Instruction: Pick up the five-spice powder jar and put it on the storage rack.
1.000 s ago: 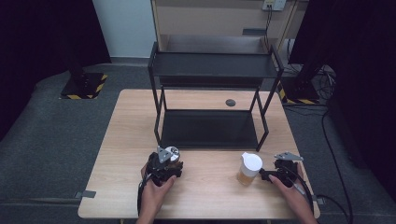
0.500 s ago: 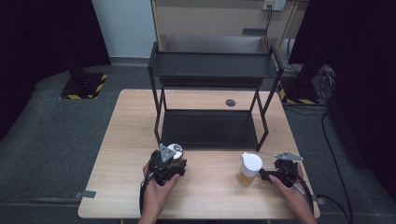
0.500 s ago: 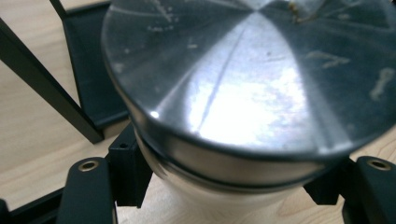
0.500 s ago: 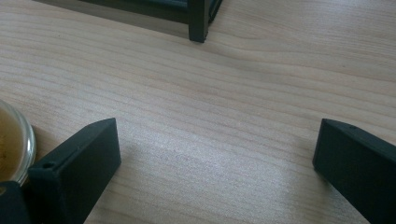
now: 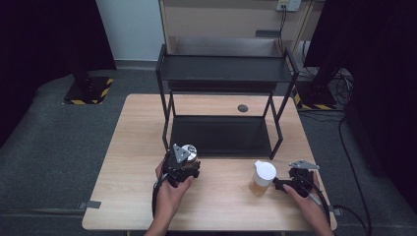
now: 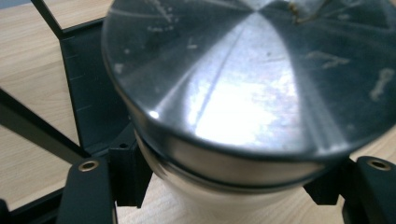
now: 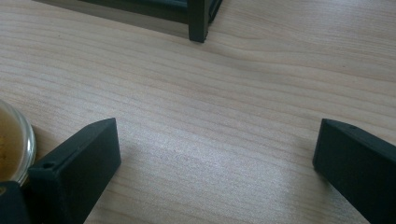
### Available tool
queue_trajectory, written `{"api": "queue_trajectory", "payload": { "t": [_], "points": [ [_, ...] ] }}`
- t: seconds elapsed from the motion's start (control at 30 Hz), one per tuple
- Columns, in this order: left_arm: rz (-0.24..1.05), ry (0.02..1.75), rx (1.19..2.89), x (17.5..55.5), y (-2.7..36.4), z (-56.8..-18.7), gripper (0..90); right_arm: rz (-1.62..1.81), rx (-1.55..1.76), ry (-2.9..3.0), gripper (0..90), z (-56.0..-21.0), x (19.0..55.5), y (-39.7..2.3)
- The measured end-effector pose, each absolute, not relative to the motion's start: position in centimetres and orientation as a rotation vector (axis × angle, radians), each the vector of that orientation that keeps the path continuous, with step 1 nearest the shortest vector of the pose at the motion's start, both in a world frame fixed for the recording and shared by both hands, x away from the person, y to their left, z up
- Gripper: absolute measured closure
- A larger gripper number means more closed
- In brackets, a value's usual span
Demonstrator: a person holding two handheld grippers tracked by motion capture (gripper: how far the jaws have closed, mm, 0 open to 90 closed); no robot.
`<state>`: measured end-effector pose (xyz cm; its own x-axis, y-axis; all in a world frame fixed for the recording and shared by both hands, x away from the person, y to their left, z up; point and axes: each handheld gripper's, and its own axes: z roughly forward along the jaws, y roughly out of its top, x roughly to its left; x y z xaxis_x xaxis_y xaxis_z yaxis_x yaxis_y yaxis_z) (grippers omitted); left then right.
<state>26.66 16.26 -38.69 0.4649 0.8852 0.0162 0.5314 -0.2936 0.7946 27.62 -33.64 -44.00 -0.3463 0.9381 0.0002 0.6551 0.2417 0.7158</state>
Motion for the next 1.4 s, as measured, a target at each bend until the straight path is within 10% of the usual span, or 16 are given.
{"api": "queue_trajectory", "payload": {
  "t": [1.4],
  "points": [
    [0.608, 1.202, 2.001, 35.8, 13.3, -38.9, 29.6, 0.883, 1.452, 2.093, 1.8, -44.0, 27.6, -33.8]
  ]
}}
